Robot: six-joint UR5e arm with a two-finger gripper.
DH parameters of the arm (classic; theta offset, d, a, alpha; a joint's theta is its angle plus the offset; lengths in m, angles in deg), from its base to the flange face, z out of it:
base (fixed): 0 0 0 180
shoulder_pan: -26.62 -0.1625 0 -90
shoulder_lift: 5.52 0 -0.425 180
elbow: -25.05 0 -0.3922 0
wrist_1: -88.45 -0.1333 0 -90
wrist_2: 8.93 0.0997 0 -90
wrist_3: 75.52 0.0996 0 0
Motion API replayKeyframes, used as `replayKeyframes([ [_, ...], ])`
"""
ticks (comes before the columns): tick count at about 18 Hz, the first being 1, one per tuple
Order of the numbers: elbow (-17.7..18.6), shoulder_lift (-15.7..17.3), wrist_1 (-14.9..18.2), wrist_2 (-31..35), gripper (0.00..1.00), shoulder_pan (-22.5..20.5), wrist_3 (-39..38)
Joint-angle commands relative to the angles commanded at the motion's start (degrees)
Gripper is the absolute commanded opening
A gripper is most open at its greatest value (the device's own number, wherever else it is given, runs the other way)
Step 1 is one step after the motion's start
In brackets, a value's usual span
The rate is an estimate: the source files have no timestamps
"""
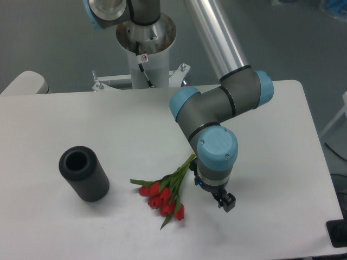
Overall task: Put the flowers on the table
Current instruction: 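Open the gripper to release the tulips and lift away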
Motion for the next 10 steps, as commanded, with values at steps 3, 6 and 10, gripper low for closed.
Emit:
replayKeyframes([
  [3,0.0,-0.1,0.1,-0.1,1.00,0.0,0.3],
  [6,0.1,0.0,0.0,0.0,1.00,0.0,0.7],
  [10,0.2,0.0,-0.1,0.0,1.00,0.0,0.7],
])
